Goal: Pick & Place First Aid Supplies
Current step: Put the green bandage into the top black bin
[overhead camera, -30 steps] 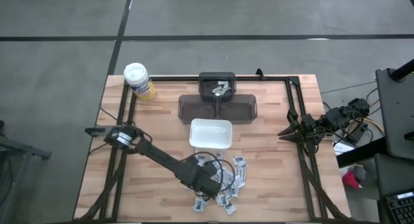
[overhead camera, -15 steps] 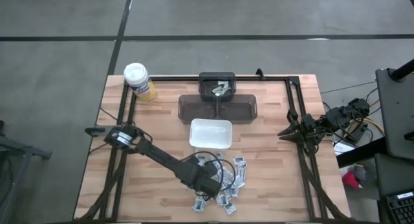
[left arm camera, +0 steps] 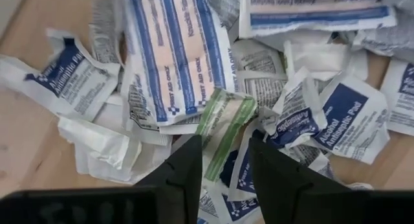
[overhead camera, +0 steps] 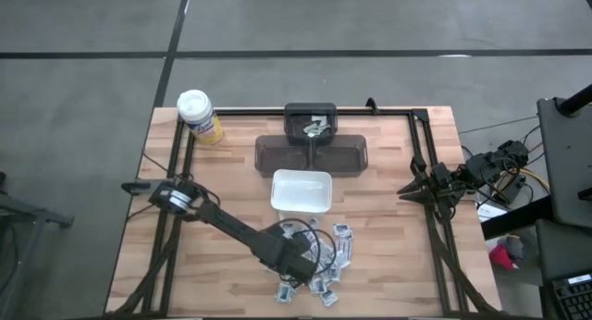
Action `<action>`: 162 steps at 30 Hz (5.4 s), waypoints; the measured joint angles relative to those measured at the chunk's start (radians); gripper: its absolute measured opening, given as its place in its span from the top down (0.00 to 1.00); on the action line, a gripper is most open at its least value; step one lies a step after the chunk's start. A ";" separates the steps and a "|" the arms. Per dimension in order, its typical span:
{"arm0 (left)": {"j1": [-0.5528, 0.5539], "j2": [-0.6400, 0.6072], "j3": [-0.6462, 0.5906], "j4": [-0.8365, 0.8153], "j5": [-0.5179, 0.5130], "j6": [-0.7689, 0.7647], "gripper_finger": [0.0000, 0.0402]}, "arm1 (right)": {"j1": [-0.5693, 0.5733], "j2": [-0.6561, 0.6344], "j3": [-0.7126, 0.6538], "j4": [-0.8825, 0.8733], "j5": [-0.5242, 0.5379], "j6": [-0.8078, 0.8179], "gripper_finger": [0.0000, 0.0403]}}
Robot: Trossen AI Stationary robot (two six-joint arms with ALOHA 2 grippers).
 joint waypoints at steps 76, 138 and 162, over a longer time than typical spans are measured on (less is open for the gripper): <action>0.000 -0.042 0.326 0.012 -0.066 0.392 1.00 | 0.000 0.000 0.000 0.000 0.000 0.000 0.85; 0.993 -0.039 0.186 0.201 0.004 1.420 1.00 | 0.000 0.000 0.000 0.000 0.001 -0.165 0.85; 0.993 0.028 0.114 0.311 0.039 1.519 1.00 | 0.000 0.000 0.000 0.002 0.000 -0.168 0.85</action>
